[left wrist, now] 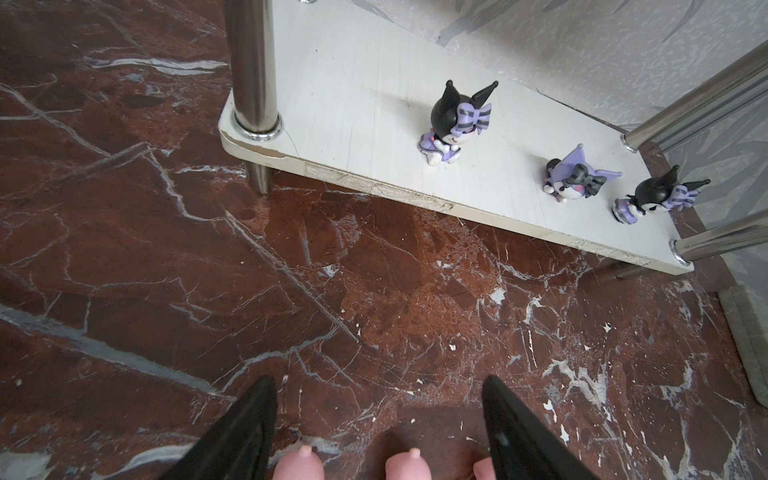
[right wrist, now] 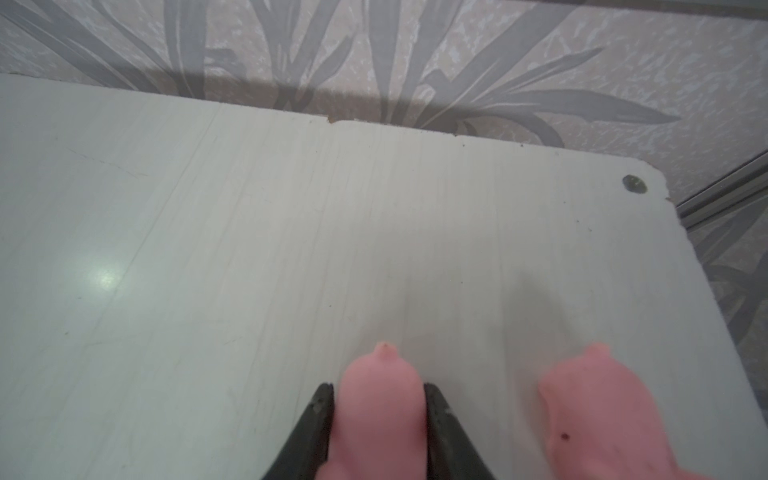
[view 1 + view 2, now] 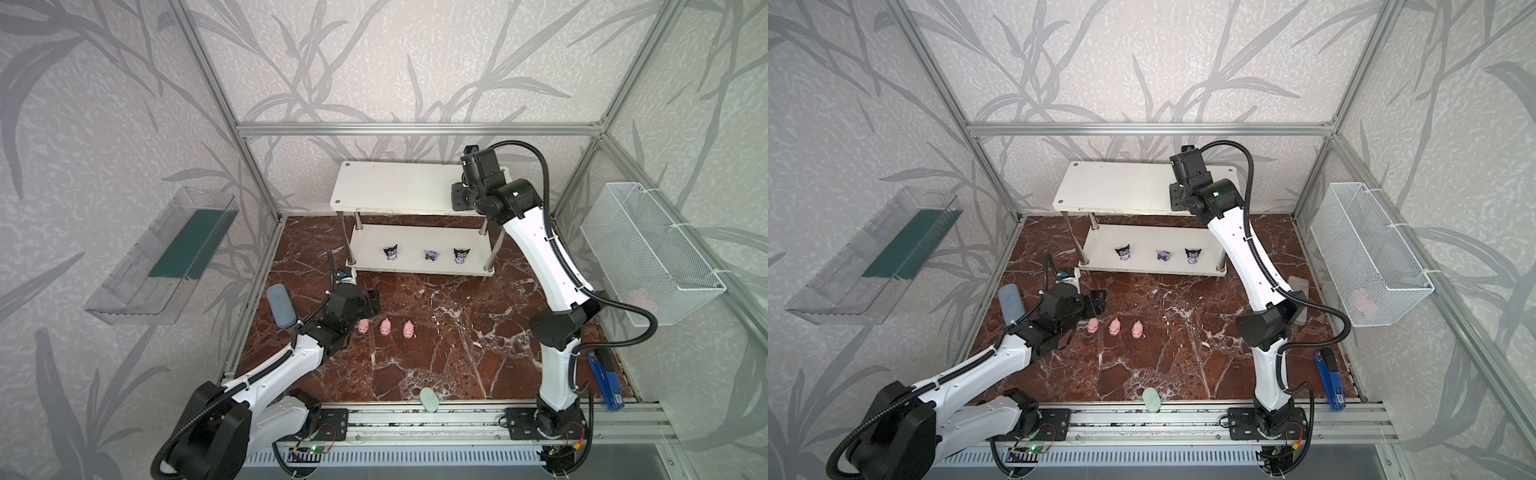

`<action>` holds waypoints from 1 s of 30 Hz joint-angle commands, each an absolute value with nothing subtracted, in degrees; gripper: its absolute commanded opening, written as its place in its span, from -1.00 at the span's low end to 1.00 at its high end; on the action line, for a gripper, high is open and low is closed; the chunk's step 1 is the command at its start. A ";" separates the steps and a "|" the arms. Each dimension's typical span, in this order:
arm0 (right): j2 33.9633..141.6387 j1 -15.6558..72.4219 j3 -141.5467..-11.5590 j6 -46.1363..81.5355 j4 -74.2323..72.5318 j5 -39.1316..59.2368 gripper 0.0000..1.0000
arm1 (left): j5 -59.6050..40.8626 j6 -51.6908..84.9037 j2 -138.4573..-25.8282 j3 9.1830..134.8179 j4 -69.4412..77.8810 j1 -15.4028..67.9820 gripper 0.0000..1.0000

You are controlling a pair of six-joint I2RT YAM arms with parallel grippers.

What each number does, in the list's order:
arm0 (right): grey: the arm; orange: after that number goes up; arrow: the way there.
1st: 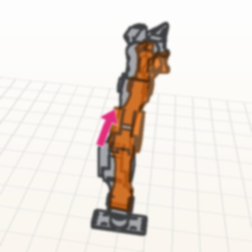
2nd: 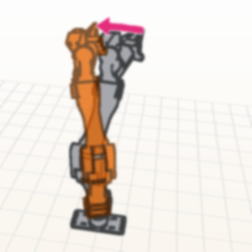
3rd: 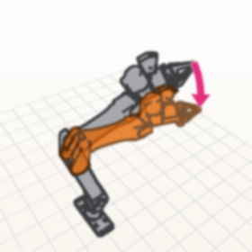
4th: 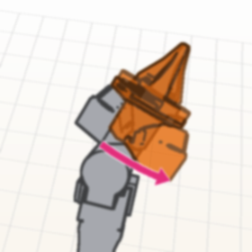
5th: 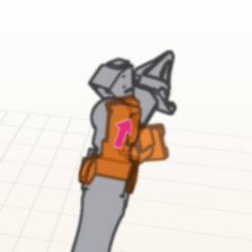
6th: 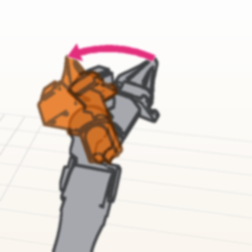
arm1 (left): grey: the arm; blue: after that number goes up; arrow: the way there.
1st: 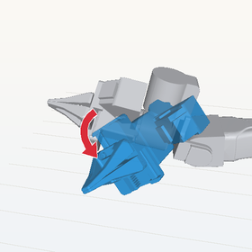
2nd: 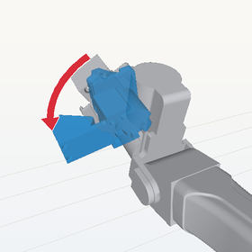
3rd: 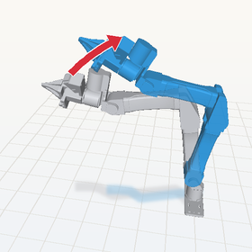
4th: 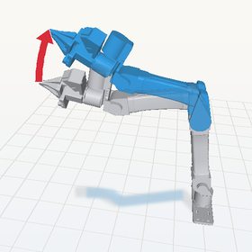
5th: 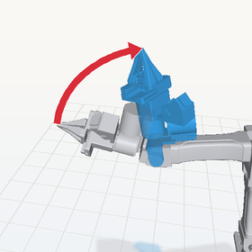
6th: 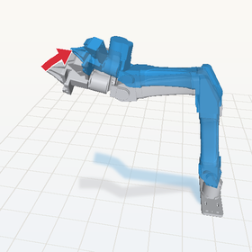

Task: Place and organize the plastic toys onto the shelf
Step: 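Lower the pink pig beside the first pig and open the right gripper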

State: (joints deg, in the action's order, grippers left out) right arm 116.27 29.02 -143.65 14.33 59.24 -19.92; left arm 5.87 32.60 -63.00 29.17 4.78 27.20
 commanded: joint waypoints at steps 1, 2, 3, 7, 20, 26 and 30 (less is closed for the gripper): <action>117.40 28.32 -147.17 15.05 60.81 -18.81 -0.29 | 5.80 32.86 -63.58 29.53 5.56 26.68 0.52; 117.92 28.30 -147.84 14.95 61.14 -18.68 -0.28 | 5.67 32.87 -63.87 29.54 5.61 26.65 0.52; 118.48 28.22 -148.64 14.86 61.62 -18.64 -0.28 | 5.50 32.86 -64.11 29.62 5.65 26.59 0.52; 120.36 28.12 -151.44 14.91 62.91 -18.11 -0.28 | 5.10 32.83 -64.63 29.63 5.82 26.43 0.52; 122.69 28.07 -154.41 15.26 64.07 -17.32 -0.25 | 4.83 33.05 -64.87 29.49 6.11 26.12 0.52; 121.77 28.12 -154.66 14.44 63.55 -17.54 -0.08 | 4.97 33.20 -64.73 29.34 5.98 26.11 0.52; 121.65 28.04 -155.91 14.06 63.40 -16.98 0.05 | 4.93 33.22 -64.42 29.18 5.95 26.06 0.52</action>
State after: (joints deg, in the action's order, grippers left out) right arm 122.02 28.16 -153.29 14.72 62.89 -17.45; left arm 4.75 32.69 -64.64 29.17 5.21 26.44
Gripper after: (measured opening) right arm 0.512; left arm 0.762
